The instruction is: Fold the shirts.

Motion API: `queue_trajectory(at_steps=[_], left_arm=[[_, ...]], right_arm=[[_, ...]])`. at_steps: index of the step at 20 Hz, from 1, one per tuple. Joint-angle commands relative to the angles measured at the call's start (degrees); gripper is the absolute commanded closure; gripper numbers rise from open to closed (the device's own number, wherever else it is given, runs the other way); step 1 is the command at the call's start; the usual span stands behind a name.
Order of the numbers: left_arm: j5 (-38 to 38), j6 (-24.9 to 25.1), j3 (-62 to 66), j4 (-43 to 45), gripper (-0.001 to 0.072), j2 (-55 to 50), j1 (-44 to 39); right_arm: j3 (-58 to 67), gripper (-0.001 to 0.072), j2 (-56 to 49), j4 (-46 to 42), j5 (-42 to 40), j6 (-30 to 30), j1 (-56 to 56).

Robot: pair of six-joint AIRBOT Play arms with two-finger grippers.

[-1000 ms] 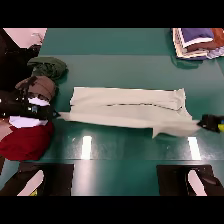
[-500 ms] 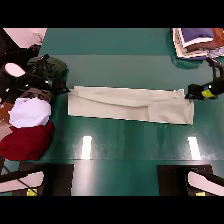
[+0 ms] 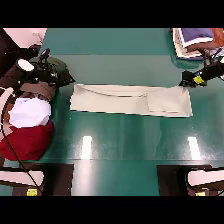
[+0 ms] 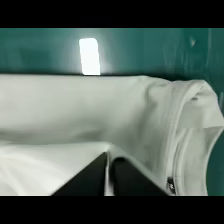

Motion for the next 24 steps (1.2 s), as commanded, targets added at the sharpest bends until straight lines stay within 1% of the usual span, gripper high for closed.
queue_trajectory(at_steps=[1, 2, 5, 6, 7, 8, 9, 11, 14, 17, 21, 24], left_arm=[[-1.07, 0.04, 1.68, -1.53, 0.0208, -0.26, -0.04], [-3.37, 0.07, 2.82, -1.51, 0.0208, -0.11, -0.04], [-12.28, 0.57, 6.29, -1.46, 0.0210, -0.02, -0.20], [-14.16, 0.55, 6.40, -1.57, 0.0280, -0.02, -0.20], [-15.39, 0.70, 6.40, -1.44, 0.0541, -0.04, -0.37], [-15.98, 2.05, 6.40, -1.55, 0.0674, -0.04, -0.74], [-16.26, 2.05, 6.40, -1.53, 0.0676, -0.04, -1.14], [-16.55, 2.01, 6.40, -1.46, 0.0677, -0.04, -2.40], [-16.44, 2.01, 6.40, -1.46, 0.0677, -0.04, -4.20], [-16.48, 0.96, 6.40, -1.49, 0.0679, -0.04, -5.53], [-16.48, -1.33, 6.40, -1.44, 0.0685, -0.04, -6.45], [-16.37, -1.64, 6.40, -1.46, 0.0685, -0.09, -7.23]], right_arm=[[4.28, 0.0186, -3.61, 8.31, -1.33, -0.09, -2.80], [4.81, 0.0175, -3.58, 9.53, -0.17, -0.46, -4.11], [1.84, 0.0176, -0.59, 10.29, 5.07, -5.92, -8.50], [-1.05, 0.0175, 1.16, 10.34, 5.53, -7.28, -10.36], [-3.89, 0.0175, 2.64, 10.34, 5.70, -8.37, -12.00], [-6.84, 0.0120, 3.91, 10.43, 5.68, -9.05, -13.68], [-9.53, 0.0054, 4.63, 10.56, 5.77, -10.14, -15.45], [-13.79, 0.0012, 4.42, 12.52, 6.38, -13.20, -18.71], [-17.35, 0.0012, 1.27, 18.14, 6.54, -18.40, -21.57], [-15.96, 0.0012, -4.13, 21.31, 8.85, -22.97, -21.35], [-11.08, 0.0012, -10.05, 21.31, 9.53, -23.15, -19.54], [-8.52, 0.0020, -12.87, 21.22, 10.12, -23.10, -17.33]])
